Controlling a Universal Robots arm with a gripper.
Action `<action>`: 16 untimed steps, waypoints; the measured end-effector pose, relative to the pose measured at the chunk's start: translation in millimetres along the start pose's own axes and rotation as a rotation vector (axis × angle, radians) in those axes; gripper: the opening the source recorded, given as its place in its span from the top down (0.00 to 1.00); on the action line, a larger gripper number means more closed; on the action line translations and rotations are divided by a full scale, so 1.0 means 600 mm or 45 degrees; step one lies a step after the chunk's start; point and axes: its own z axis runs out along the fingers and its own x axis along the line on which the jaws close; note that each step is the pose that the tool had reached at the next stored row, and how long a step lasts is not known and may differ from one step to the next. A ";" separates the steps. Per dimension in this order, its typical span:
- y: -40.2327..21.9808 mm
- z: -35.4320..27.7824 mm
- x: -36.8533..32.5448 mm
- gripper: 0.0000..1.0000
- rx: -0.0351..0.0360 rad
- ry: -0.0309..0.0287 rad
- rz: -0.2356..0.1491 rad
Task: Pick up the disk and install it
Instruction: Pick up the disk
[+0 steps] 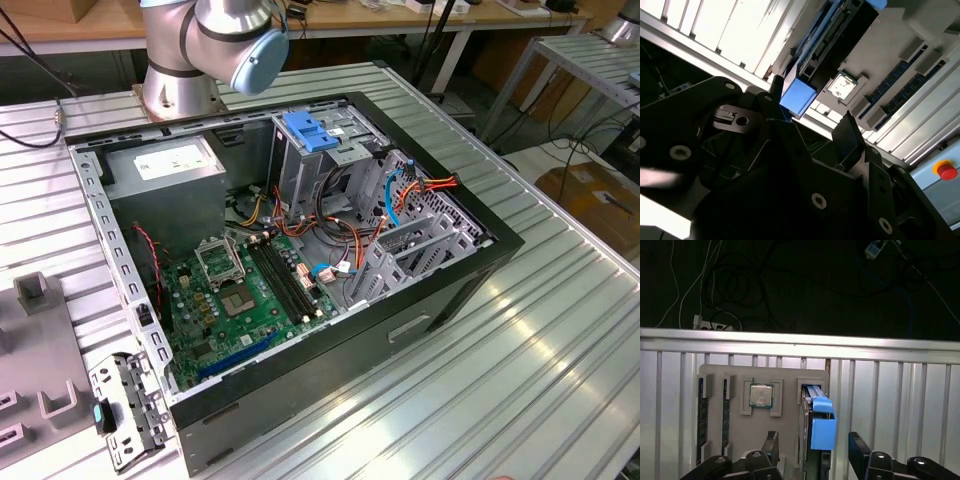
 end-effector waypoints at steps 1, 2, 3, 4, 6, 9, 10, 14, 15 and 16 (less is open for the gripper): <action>0.002 0.006 -0.001 0.34 0.0000 0.0000 0.003; 0.003 0.011 -0.001 0.34 0.0000 0.0000 0.008; 0.004 0.015 -0.001 0.34 -0.0002 0.0001 0.011; 0.004 0.019 -0.002 0.34 -0.0003 0.0001 0.014; 0.005 0.024 -0.003 0.34 -0.0004 0.0002 0.019; 0.005 0.034 -0.005 0.34 -0.0007 0.0003 0.027; 0.006 0.037 -0.005 0.34 -0.0008 0.0003 0.030; 0.006 0.045 -0.007 0.34 -0.0013 0.0005 0.037; 0.006 0.046 -0.007 0.34 -0.0010 0.0004 0.037; 0.006 0.047 -0.007 0.34 -0.0010 0.0004 0.037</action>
